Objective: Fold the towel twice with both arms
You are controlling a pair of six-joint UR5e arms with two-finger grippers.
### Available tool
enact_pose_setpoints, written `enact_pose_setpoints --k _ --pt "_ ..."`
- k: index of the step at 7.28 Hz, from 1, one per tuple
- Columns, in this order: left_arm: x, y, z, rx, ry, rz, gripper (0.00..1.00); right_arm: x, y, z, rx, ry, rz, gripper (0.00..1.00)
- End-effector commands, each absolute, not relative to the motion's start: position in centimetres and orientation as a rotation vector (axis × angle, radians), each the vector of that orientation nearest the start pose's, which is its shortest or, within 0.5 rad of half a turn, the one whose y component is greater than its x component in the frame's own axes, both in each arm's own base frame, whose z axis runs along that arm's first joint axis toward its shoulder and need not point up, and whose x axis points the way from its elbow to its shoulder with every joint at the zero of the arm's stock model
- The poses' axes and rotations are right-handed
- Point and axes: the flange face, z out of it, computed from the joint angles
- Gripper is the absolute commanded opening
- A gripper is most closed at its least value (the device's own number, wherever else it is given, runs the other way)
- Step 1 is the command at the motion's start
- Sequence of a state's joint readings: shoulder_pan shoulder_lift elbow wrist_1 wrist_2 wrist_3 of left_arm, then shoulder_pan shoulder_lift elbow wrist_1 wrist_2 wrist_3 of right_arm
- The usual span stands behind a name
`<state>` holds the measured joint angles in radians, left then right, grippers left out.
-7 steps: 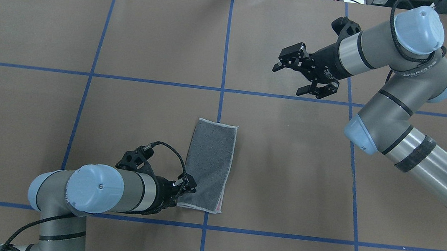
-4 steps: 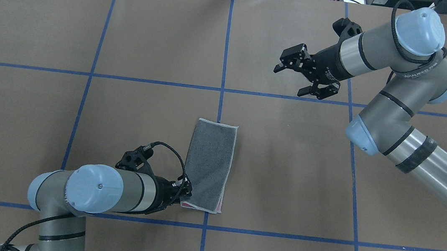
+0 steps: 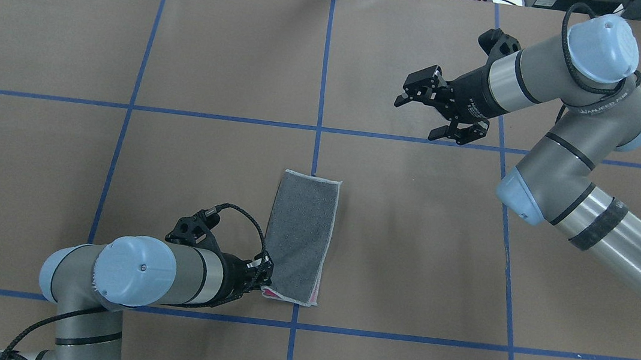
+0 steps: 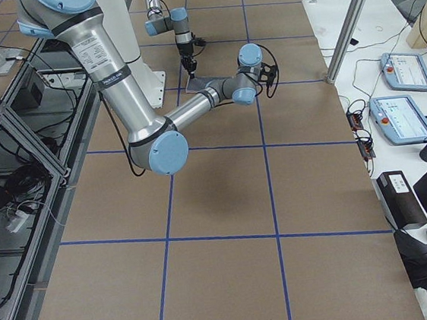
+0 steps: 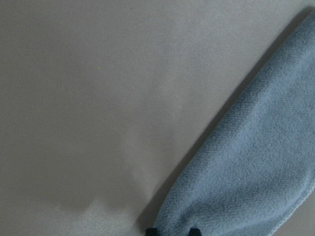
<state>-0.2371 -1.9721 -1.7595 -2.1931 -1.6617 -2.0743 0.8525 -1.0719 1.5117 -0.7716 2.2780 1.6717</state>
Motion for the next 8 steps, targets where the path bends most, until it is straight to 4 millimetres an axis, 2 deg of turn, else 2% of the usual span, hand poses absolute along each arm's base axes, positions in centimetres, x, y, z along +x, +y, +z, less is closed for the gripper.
enact_pose_setpoints --k 1,4,6,8 --pt "57.3 -26.6 27.3 -0.250 1.215 -0.588 0.00 -38.4 -54.4 30.1 -0.135 -1.320 0.373 1.00" --pt "56.8 -26.4 25.5 -0.258 1.246 -0.576 0.00 -38.6 -54.6 30.8 -0.132 -1.313 0.367 1.00" --pt "56.7 -27.1 24.4 -0.253 1.265 -0.582 0.00 -38.7 -54.7 31.2 -0.132 -1.308 0.366 1.00" --pt "55.4 -30.0 23.8 -0.215 1.281 -0.614 0.00 -38.7 -54.7 31.1 -0.130 -1.311 0.365 1.00"
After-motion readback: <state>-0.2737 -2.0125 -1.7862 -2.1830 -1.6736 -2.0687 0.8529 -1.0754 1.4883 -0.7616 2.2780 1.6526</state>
